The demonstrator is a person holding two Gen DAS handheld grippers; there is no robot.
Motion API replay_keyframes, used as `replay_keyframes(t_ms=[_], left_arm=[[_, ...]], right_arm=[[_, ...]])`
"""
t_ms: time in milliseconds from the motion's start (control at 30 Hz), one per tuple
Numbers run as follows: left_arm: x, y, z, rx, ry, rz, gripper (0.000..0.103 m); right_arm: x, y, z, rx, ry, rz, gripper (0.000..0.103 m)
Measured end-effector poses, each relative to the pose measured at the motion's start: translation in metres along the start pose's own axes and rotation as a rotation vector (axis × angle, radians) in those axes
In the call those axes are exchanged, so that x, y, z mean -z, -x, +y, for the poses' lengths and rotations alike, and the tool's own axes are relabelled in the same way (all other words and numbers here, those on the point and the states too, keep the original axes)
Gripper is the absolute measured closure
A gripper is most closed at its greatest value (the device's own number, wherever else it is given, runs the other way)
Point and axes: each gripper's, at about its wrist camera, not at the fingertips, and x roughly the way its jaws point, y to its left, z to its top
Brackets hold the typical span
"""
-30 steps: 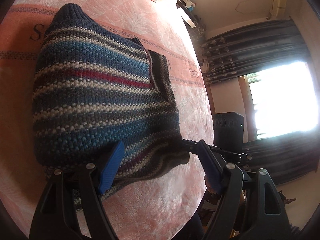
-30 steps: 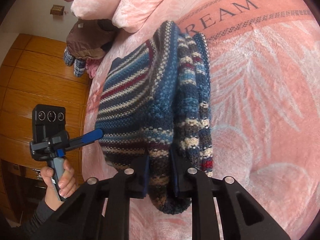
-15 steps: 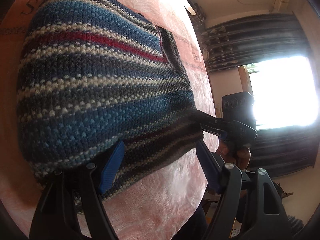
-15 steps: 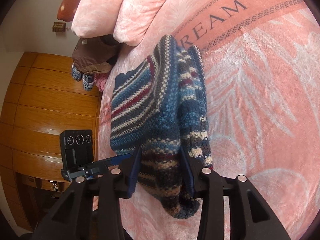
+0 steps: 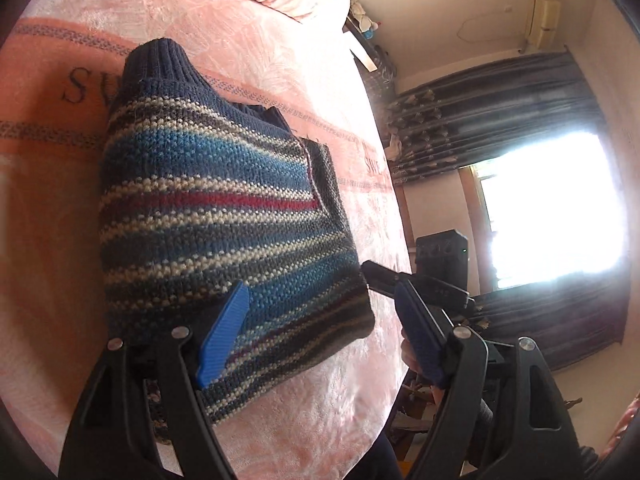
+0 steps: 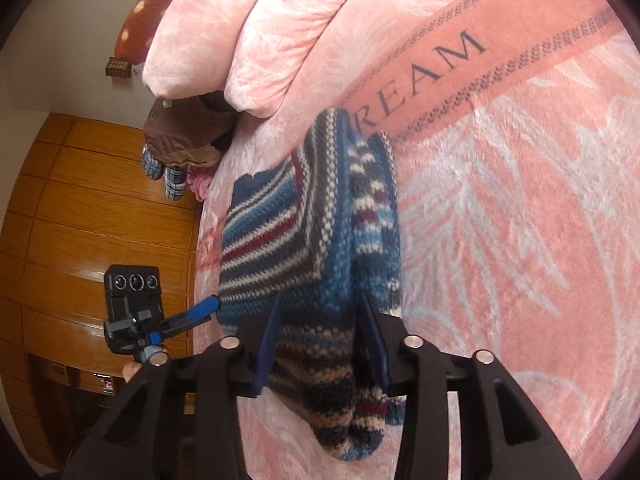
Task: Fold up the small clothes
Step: 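Lower the held sweater onto the bed with the right tool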
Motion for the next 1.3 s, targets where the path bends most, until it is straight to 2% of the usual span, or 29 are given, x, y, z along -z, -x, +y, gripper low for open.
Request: replay_keyframes(t_ms=[33, 200, 233, 267, 300, 333, 367, 433, 500, 567, 600, 667, 733, 767, 800, 833, 867, 1000, 1067, 1133, 1233, 1267, 1300], left_arm=[[0.0, -0.002, 0.0, 0.002, 0.007, 0.009, 0.028], [-0.002, -0.012, 0.0, -0.033, -0.001, 0.022, 0.028], [-0.003, -0.014, 0.001, -0.04, 0.001, 0.022, 0.029], [-0.004, -0.015, 0.003, -0.053, 0.006, 0.022, 0.031], [-0.005, -0.016, 0.006, -0.061, 0.017, 0.026, 0.035], [-0.005, -0.017, 0.007, -0.055, 0.03, 0.035, 0.038], [-0.006, -0.017, 0.004, -0.048, 0.041, 0.042, 0.042], [-0.01, -0.007, -0.01, -0.033, 0.016, 0.028, 0.039], [-0.018, 0.008, -0.026, -0.014, -0.039, -0.009, 0.034], [-0.032, 0.02, -0.034, -0.015, -0.062, -0.052, 0.03], [-0.04, 0.022, -0.035, -0.022, -0.056, -0.063, 0.03], [-0.054, 0.022, -0.03, -0.031, -0.039, -0.064, 0.03], [-0.064, 0.009, -0.02, -0.063, -0.029, -0.025, 0.03], [-0.067, 0.0, -0.013, -0.091, -0.015, -0.002, 0.032], [-0.07, -0.006, 0.0, -0.126, 0.006, 0.021, 0.032], [-0.071, -0.015, 0.011, -0.158, 0.014, 0.041, 0.034], [-0.07, -0.02, 0.021, -0.176, 0.009, 0.047, 0.04], [-0.077, -0.018, 0.021, -0.181, 0.021, 0.041, 0.039], [-0.075, 0.001, 0.007, -0.193, -0.004, 0.0, 0.037], [-0.065, 0.022, -0.008, -0.142, -0.052, -0.037, 0.033], [-0.042, 0.032, -0.016, -0.051, -0.07, -0.017, 0.033], [-0.036, 0.025, -0.012, -0.061, -0.065, 0.005, 0.033], [-0.029, 0.012, -0.008, -0.105, -0.057, 0.027, 0.033]], right_arm=[[-0.011, -0.003, 0.003, 0.012, -0.005, -0.009, 0.046], [-0.047, -0.034, 0.01, 0.068, -0.011, 0.042, 0.043], [-0.049, -0.041, 0.01, 0.084, -0.005, 0.057, 0.053], [-0.05, -0.048, 0.011, 0.102, 0.01, 0.071, 0.075], [-0.05, -0.052, 0.007, 0.141, 0.022, 0.07, 0.087], [-0.05, -0.053, -0.003, 0.168, -0.006, 0.053, 0.088], [-0.045, -0.051, -0.014, 0.158, -0.031, 0.046, 0.089], [-0.042, -0.049, -0.012, 0.13, -0.018, 0.034, 0.088], [-0.044, -0.042, -0.004, 0.082, 0.0, 0.031, 0.082], [-0.056, -0.031, 0.003, 0.079, -0.001, -0.019, 0.079], [-0.065, -0.029, 0.005, 0.084, -0.015, -0.037, 0.077], [-0.08, -0.036, 0.01, 0.094, -0.018, -0.035, 0.065], [-0.089, -0.051, 0.015, 0.121, 0.005, -0.002, 0.067], [-0.093, -0.06, 0.017, 0.151, 0.025, 0.009, 0.078], [-0.095, -0.069, 0.016, 0.208, 0.044, 0.024, 0.084], [-0.097, -0.079, 0.008, 0.273, 0.046, 0.043, 0.081], [-0.096, -0.085, -0.002, 0.288, 0.032, 0.045, 0.075], [-0.097, -0.079, 0.005, 0.289, 0.067, 0.033, 0.072], [-0.09, -0.055, 0.009, 0.283, 0.072, -0.007, 0.072], [-0.075, -0.03, 0.02, 0.254, 0.11, -0.049, 0.072], [-0.044, -0.018, 0.036, 0.168, 0.165, -0.005, 0.072], [-0.035, -0.022, 0.037, 0.17, 0.181, 0.019, 0.073], [-0.03, -0.032, 0.033, 0.196, 0.18, 0.053, 0.074]])
